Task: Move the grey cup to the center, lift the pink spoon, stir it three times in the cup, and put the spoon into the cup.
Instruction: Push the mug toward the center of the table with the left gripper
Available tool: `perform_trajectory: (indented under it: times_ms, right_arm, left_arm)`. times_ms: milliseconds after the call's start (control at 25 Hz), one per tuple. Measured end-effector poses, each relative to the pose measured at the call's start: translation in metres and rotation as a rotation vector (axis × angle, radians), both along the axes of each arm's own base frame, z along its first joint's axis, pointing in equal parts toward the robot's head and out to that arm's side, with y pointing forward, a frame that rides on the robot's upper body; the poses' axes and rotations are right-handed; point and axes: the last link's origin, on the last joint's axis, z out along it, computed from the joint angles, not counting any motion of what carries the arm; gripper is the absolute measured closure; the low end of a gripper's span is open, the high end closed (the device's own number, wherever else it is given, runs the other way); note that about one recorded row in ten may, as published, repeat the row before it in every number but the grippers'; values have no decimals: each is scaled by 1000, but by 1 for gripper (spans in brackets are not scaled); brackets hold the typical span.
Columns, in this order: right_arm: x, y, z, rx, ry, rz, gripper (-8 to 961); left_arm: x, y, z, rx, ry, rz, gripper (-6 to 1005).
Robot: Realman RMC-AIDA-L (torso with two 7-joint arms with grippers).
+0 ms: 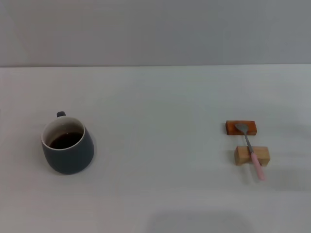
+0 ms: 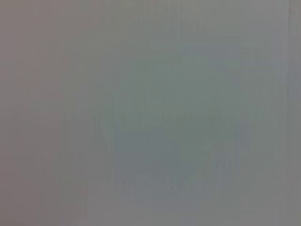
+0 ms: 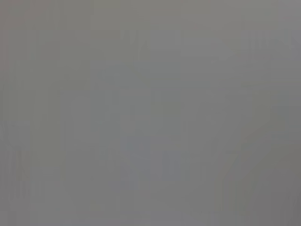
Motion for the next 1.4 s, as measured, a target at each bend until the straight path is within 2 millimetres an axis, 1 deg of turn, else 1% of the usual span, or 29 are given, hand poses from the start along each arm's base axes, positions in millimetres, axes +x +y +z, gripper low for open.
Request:
perform_trajectory:
  times_ms: [400,680,1000,1120,1200,1320,1400]
  right_arm:
    - [-1,-7,-4,-10,4,4,214]
    - [-2,-8,-2,-4,6,7,215]
    - [-4,-8,-2,-1,9,12,215]
    - [-4,-7,-1,3,13,13,215]
    - [-5,-7,0,5,15,15,215]
    - [-5,-7,0,6,15,16,215]
    - [-6,-7,1,8,15,19,215]
  left_arm:
    - [0,1,0,-3,-1,2,243]
    - [0,1,-1,-9,10,6,267]
    - [-1,-2,-11,-53,30,19,295]
    - [-2,-4,-14,-66,29,19,434]
    - [0,-6,-19,-96,40,6,526]
    - [1,-8,-23,-117,50,-6,647]
    - [7,-13,-36,-189,85,-57,727]
